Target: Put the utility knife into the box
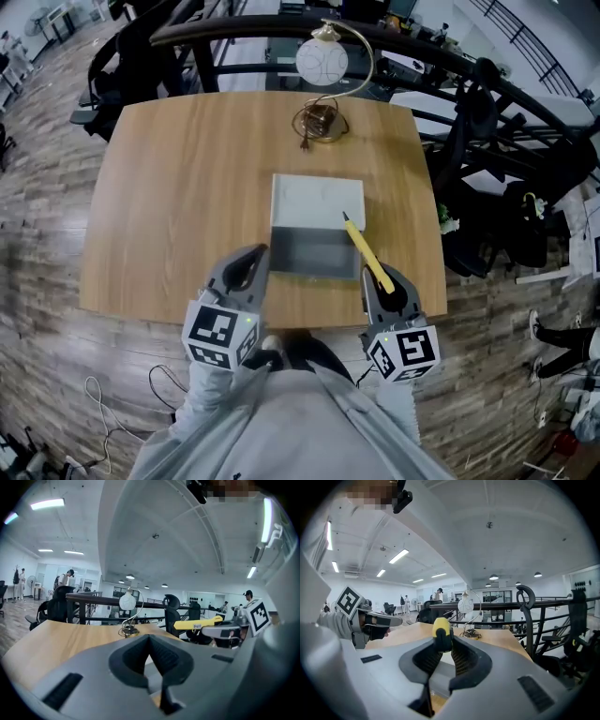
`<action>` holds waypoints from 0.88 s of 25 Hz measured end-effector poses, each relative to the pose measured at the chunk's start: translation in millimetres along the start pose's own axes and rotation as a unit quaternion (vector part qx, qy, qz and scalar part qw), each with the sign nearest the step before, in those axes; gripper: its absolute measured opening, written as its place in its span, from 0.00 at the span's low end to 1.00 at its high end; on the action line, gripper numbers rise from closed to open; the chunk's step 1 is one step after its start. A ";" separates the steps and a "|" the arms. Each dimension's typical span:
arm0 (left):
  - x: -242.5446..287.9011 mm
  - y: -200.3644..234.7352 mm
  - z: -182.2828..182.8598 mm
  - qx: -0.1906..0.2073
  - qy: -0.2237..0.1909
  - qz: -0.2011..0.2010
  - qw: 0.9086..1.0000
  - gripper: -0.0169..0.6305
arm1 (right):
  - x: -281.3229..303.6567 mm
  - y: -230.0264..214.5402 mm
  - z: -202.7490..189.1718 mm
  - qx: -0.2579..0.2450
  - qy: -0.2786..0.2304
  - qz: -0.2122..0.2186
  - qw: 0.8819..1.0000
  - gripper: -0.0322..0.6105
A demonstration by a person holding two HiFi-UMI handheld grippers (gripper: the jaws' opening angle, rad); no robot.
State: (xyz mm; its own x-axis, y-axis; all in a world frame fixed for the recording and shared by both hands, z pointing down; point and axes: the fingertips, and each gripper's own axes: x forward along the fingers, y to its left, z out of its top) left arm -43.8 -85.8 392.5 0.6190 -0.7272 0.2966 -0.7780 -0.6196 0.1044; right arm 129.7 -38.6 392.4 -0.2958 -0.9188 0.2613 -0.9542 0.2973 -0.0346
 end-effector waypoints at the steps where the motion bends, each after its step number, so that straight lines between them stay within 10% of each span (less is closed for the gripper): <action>1: 8.0 2.4 5.0 0.001 -0.002 0.005 1.000 0.05 | 7.8 -6.1 1.3 0.001 -0.001 0.006 1.000 0.16; 22: 70.0 32.6 45.9 -0.012 -0.016 0.058 0.998 0.05 | 93.8 -41.7 36.4 -0.023 0.005 0.087 0.996 0.16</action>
State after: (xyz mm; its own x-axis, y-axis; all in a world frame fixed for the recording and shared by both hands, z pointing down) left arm -20.9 -170.5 373.1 0.5279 -0.8025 0.2780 -0.8463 -0.5244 0.0934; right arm 140.1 -146.7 383.2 -0.4557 -0.8498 0.2650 -0.8854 0.4634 -0.0365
